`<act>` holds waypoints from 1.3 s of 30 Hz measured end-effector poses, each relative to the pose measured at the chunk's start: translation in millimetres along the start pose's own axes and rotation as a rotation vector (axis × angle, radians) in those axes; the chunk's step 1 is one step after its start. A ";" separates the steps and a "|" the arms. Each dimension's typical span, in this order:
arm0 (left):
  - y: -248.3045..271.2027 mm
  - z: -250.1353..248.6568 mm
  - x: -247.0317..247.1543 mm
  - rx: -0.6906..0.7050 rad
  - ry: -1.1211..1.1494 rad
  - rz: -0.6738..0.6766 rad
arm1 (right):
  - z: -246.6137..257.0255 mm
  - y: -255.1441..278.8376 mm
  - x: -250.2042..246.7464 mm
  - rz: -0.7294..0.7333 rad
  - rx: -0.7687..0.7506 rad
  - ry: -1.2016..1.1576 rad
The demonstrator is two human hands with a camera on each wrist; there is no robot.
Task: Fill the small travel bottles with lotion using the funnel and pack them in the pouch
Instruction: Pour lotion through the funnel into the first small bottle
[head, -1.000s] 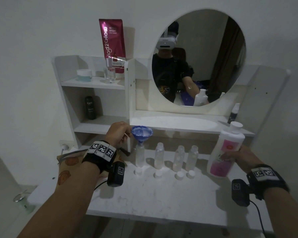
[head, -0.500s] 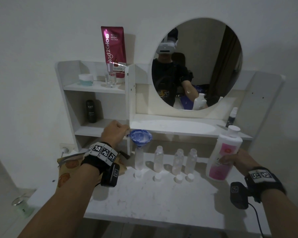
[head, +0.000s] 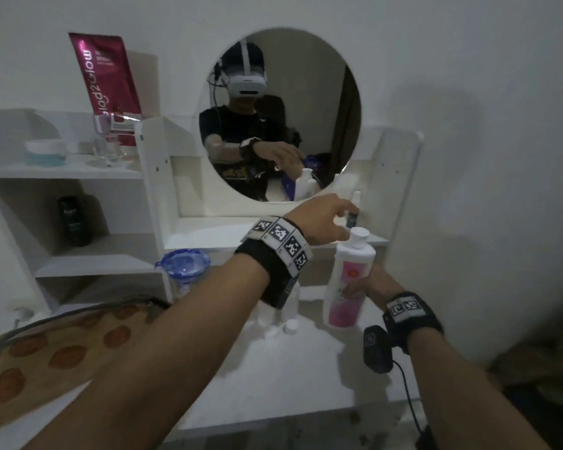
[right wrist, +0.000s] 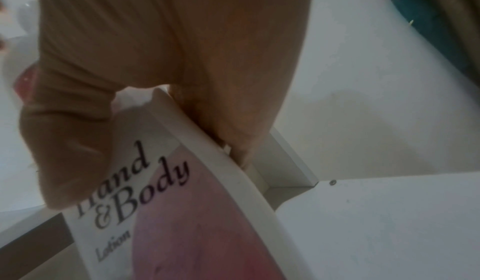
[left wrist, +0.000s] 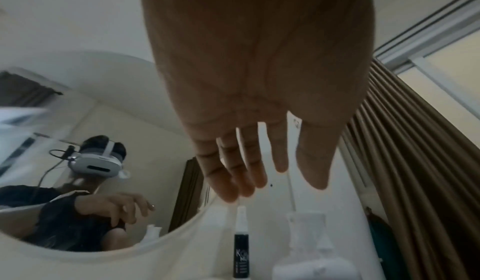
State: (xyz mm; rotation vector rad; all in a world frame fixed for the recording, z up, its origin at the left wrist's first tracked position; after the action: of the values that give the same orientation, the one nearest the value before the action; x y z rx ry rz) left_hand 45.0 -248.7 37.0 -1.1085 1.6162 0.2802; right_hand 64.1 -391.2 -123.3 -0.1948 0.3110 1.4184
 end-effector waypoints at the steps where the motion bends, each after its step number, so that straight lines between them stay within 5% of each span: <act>1: -9.5 -6.5 12.0 0.007 -0.018 0.060 | -1.2 -1.0 -0.1 0.005 -0.005 0.002; 8: -46.6 -16.9 47.4 0.000 -0.161 0.225 | -4.4 -3.2 -0.7 0.030 -0.003 0.002; 18: -19.4 -26.3 -1.2 -0.018 -0.004 -0.066 | -10.0 -8.1 -12.1 0.061 -0.032 0.055; 26: 71.1 1.2 173.7 -0.052 -0.177 0.442 | -17.6 -5.0 -35.0 -0.032 -0.024 0.017; 31: 77.4 20.4 222.8 -0.086 -0.191 0.453 | -23.4 -1.6 -36.6 -0.028 -0.034 -0.005; 39: 77.6 24.2 220.6 -0.065 -0.162 0.360 | -30.7 -1.6 -31.0 -0.042 -0.061 0.066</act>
State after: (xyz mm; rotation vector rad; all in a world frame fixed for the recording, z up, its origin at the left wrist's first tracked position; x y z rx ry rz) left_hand 9.8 -303.2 -189.0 -0.8138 1.6633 0.6464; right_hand 59.0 -430.1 -142.2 -0.2969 0.3162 1.3826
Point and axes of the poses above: each hand's wrist, its own y-axis away from the middle knuckle, its own x-axis out of the palm, z = x × y, the point moved 8 cm from there along -y, towards the middle knuckle, and after that the axes turned 6 degrees about -z, right-handed, at the moved point
